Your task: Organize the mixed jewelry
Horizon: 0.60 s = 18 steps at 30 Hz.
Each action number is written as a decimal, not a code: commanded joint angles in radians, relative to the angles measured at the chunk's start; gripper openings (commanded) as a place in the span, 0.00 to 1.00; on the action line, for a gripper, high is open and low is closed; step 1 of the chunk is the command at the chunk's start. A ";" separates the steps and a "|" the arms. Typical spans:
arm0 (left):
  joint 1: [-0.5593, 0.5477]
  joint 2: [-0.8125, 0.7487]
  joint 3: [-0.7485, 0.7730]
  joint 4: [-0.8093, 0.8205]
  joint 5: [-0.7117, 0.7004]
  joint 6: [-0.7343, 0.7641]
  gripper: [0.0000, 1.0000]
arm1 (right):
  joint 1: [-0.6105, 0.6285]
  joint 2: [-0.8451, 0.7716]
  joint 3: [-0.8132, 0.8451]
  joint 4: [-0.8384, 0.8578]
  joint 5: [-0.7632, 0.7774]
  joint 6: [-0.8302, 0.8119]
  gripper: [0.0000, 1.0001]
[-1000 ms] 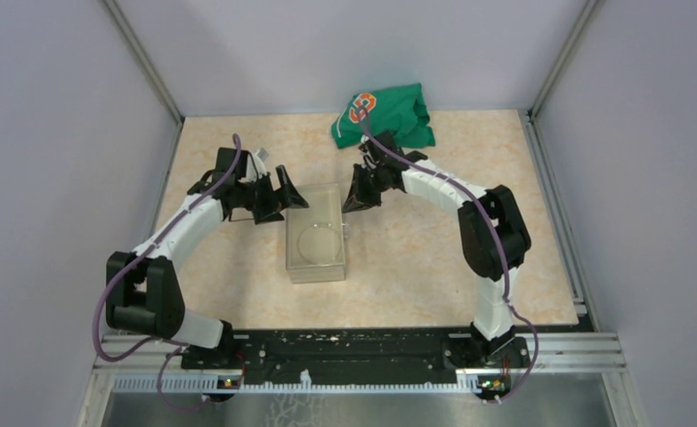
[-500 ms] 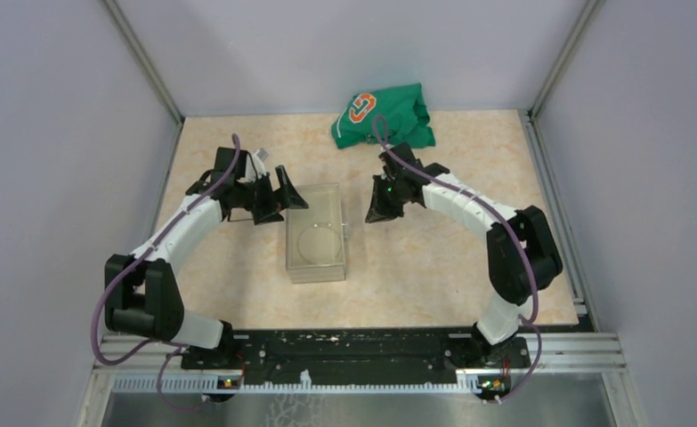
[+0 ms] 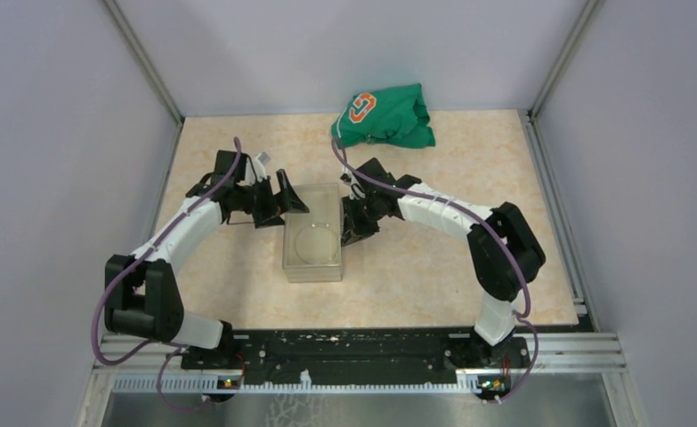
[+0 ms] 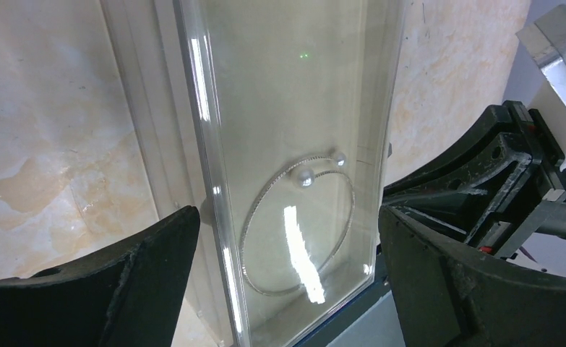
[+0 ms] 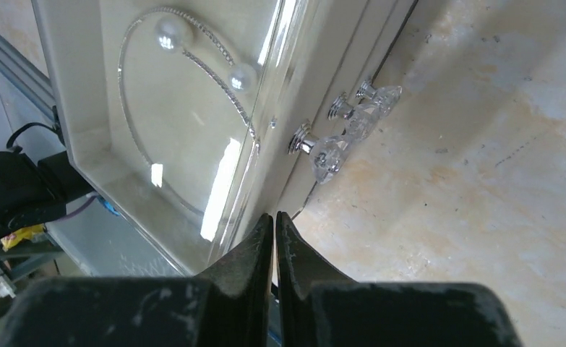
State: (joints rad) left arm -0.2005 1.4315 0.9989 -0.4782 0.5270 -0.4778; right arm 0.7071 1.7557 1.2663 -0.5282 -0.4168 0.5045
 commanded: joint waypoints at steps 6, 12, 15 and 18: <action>0.003 0.006 0.096 -0.052 -0.059 0.021 0.98 | -0.087 -0.059 0.076 -0.055 0.091 -0.092 0.12; 0.013 -0.015 0.301 -0.156 -0.192 0.071 0.98 | -0.155 -0.236 0.165 -0.149 0.593 -0.136 0.54; 0.017 -0.029 0.394 -0.166 -0.257 0.074 0.98 | -0.161 -0.279 0.270 -0.184 0.808 -0.148 0.60; 0.019 -0.040 0.480 -0.156 -0.344 0.071 0.98 | -0.161 -0.331 0.361 -0.166 0.940 -0.186 0.71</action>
State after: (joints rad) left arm -0.1886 1.4315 1.3781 -0.6155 0.3153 -0.4255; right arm 0.5365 1.5337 1.4906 -0.7063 0.2184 0.3813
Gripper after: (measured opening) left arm 0.986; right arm 0.658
